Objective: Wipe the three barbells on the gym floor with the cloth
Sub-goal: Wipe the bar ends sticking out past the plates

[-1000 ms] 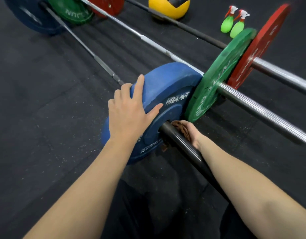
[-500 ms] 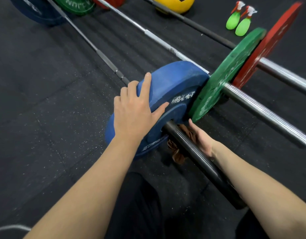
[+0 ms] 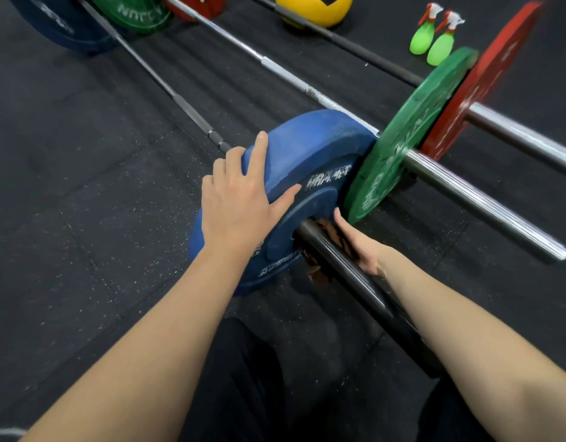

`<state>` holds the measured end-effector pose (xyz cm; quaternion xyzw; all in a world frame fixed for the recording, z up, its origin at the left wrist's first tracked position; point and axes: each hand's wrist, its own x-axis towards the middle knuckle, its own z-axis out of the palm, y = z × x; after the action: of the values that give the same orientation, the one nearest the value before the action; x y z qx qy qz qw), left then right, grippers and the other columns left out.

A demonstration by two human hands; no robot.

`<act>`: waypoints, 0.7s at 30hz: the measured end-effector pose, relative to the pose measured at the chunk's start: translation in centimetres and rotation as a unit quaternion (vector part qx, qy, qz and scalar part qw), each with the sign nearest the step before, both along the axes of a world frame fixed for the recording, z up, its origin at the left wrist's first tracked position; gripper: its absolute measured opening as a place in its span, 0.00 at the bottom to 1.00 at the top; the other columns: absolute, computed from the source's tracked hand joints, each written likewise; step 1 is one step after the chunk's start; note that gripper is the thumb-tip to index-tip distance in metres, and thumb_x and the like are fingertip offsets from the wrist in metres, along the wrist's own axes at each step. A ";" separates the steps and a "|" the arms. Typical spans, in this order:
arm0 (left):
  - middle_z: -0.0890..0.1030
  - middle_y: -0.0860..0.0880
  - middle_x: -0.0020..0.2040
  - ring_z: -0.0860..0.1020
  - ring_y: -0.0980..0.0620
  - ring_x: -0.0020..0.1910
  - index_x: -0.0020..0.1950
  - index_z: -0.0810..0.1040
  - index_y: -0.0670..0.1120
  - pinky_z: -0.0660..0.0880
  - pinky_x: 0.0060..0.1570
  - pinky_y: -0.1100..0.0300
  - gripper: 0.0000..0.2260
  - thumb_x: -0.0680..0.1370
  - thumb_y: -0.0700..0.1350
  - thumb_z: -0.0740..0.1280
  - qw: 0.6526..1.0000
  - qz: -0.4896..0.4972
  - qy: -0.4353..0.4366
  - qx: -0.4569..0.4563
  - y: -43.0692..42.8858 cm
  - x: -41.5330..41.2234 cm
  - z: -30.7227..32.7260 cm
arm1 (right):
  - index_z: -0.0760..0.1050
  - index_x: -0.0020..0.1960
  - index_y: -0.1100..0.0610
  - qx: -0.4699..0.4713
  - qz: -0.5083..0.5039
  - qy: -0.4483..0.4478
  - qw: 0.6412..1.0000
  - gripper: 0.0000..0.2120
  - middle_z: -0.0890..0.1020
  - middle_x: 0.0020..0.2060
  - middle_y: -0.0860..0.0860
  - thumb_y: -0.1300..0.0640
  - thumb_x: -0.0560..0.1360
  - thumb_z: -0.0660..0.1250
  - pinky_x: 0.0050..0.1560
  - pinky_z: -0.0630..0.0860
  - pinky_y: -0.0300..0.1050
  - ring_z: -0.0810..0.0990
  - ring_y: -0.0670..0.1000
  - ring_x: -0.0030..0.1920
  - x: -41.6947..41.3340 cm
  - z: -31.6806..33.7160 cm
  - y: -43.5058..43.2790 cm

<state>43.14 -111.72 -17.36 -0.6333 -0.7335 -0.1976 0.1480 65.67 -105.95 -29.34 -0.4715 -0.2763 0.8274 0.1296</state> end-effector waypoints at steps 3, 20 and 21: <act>0.77 0.41 0.62 0.77 0.39 0.54 0.79 0.66 0.48 0.75 0.46 0.44 0.38 0.76 0.69 0.64 1.000 0.002 0.001 0.005 -0.2 -0.3 -0.2 | 0.75 0.71 0.62 -0.017 0.038 -0.031 0.999 0.44 0.81 0.61 0.64 0.25 0.75 0.57 0.57 0.80 0.55 0.84 0.60 0.55 2.2 -0.7 -0.9; 0.77 0.41 0.61 0.77 0.41 0.50 0.79 0.66 0.47 0.74 0.43 0.47 0.38 0.77 0.70 0.63 0.999 0.014 0.037 0.011 0.0 0.0 -0.3 | 0.81 0.65 0.57 0.041 0.007 -0.009 0.999 0.42 0.83 0.56 0.62 0.23 0.72 0.59 0.65 0.70 0.74 0.82 0.61 0.50 -0.7 1.7 0.1; 0.77 0.41 0.61 0.77 0.40 0.50 0.79 0.66 0.47 0.74 0.44 0.46 0.38 0.77 0.70 0.63 0.999 0.014 0.038 0.013 0.0 0.0 -0.3 | 0.80 0.66 0.57 0.040 0.010 -0.010 0.999 0.42 0.82 0.56 0.62 0.23 0.72 0.59 0.64 0.70 0.74 0.81 0.61 0.51 -0.6 1.8 -0.3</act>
<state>43.18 -111.77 -17.67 -0.6280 -0.7337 -0.1808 0.1862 65.08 -106.22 -27.53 -0.4717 -0.3152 0.8121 0.1368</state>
